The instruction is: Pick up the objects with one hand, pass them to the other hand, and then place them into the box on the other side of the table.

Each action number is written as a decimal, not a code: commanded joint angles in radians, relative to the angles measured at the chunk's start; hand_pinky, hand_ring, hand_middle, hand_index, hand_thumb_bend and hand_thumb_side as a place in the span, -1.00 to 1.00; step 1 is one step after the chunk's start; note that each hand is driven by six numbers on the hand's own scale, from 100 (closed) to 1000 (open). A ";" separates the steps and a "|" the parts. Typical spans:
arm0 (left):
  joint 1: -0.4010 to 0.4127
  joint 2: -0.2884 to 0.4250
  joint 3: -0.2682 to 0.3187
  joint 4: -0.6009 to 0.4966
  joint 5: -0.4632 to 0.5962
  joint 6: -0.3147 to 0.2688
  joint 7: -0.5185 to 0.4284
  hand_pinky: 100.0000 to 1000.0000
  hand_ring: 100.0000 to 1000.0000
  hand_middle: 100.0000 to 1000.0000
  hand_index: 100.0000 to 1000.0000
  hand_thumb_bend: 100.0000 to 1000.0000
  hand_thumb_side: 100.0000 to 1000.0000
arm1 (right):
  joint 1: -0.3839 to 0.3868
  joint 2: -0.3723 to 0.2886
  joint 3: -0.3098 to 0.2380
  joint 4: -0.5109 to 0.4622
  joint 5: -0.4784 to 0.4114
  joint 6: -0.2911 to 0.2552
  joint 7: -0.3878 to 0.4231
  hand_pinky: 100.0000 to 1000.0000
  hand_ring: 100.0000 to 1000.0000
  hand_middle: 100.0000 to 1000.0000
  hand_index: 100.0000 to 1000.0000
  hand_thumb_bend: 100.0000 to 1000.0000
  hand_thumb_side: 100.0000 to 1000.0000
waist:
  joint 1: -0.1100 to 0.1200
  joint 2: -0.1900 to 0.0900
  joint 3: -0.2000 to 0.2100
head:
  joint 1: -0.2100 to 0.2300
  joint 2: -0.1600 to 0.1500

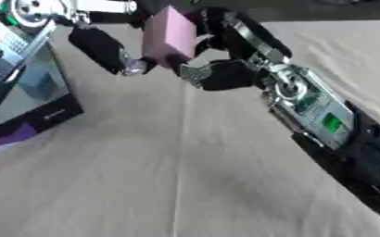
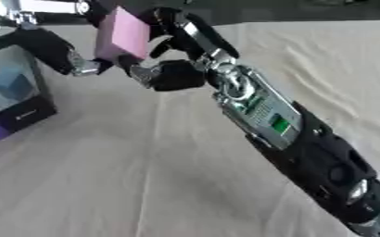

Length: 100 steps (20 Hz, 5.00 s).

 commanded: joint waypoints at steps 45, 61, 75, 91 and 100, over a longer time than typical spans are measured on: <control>-0.011 0.036 0.032 -0.072 0.164 -0.070 -0.190 1.00 0.80 0.44 0.50 -0.37 1.00 | -0.006 -0.006 0.038 -0.017 0.018 0.029 0.034 0.12 0.39 -0.16 -0.29 -0.68 -1.00 | -0.013 -0.010 0.005 | 0.003 -0.025; -0.003 0.044 -0.006 -0.089 0.220 -0.081 -0.190 1.00 0.84 0.44 0.52 -0.32 1.00 | -0.006 -0.005 0.038 -0.019 0.017 0.030 0.031 0.12 0.39 -0.16 -0.30 -0.68 -1.00 | -0.014 -0.005 0.000 | 0.000 -0.042; -0.005 0.032 0.029 -0.097 0.213 -0.034 -0.190 1.00 0.81 0.39 0.42 -0.72 1.00 | -0.008 -0.006 0.033 -0.022 0.009 0.035 0.026 0.11 0.39 -0.16 -0.30 -0.68 -1.00 | -0.016 -0.005 0.004 | -0.001 -0.038; -0.006 0.021 0.014 -0.075 0.206 0.054 -0.190 1.00 0.75 0.24 0.44 -0.75 1.00 | -0.006 -0.013 0.028 -0.018 0.010 0.041 0.019 0.10 0.39 -0.17 -0.30 -0.67 -1.00 | -0.016 -0.005 -0.002 | -0.005 -0.037; 0.000 0.036 -0.057 -0.093 0.246 -0.026 -0.190 1.00 0.81 0.37 0.50 -0.33 1.00 | -0.006 -0.016 0.023 -0.017 -0.011 0.045 0.016 0.10 0.39 -0.17 -0.30 -0.67 -1.00 | -0.015 -0.003 -0.005 | -0.009 -0.038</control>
